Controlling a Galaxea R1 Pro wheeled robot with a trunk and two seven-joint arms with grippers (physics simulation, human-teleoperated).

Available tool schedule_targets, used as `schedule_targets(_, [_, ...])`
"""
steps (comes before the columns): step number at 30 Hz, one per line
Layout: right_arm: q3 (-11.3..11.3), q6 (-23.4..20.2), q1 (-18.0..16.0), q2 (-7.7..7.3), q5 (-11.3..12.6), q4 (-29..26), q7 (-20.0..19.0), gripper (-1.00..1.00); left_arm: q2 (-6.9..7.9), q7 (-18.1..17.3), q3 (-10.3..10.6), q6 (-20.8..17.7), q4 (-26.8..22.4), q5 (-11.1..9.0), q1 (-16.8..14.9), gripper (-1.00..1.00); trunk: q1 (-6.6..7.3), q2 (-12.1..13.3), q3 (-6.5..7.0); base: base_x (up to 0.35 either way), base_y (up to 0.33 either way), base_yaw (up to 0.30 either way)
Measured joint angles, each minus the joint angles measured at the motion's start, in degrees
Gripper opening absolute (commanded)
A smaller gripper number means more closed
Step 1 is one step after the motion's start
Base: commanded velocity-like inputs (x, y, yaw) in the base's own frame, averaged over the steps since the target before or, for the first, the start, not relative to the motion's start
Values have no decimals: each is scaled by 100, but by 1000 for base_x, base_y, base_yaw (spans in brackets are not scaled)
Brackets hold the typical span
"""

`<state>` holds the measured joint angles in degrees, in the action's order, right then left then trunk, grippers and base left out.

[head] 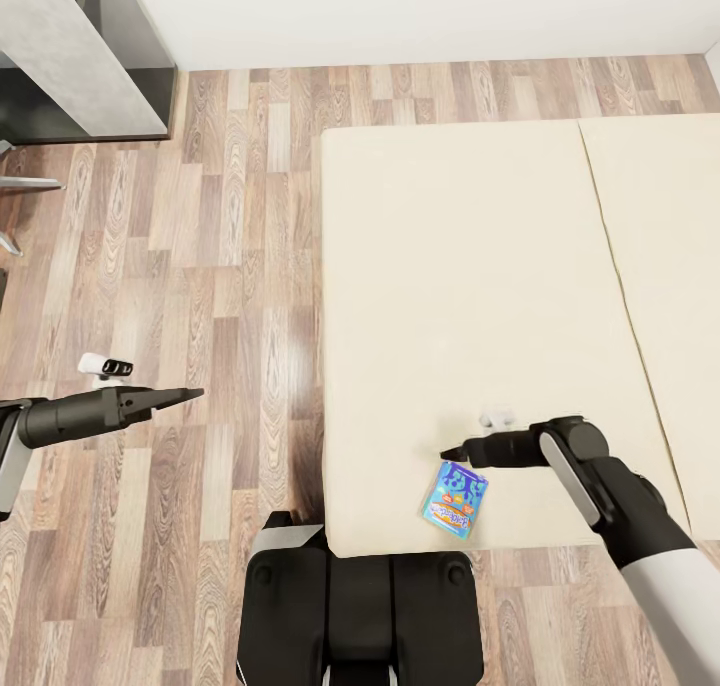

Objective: Put all the toys in the child's room - the three board games (two on the bed and one on the table), the two jigsaw puzzles on the table, and the tennis ball on the table - inside the toy box on the table in the child's room.

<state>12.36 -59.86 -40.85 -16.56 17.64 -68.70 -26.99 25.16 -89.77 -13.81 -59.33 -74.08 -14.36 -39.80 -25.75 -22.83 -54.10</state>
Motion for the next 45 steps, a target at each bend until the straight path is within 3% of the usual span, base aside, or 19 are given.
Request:
schedule_targets(8, [-3,0,216,-147,1,-38,-91,100,14,0,-2,0,0,3,0,100,0,0,0,0,0,0])
schedule_targets(20, [-125,0,302,-241,-1,-50,-251,100,29,0,-3,0,0,10,0,100,0,0,0,0,0,0])
schedule_targets(45, [-153,0,389,-254,-5,-65,-282,100,31,0,0,0,0,17,0,100,0,0,0,0,0,0])
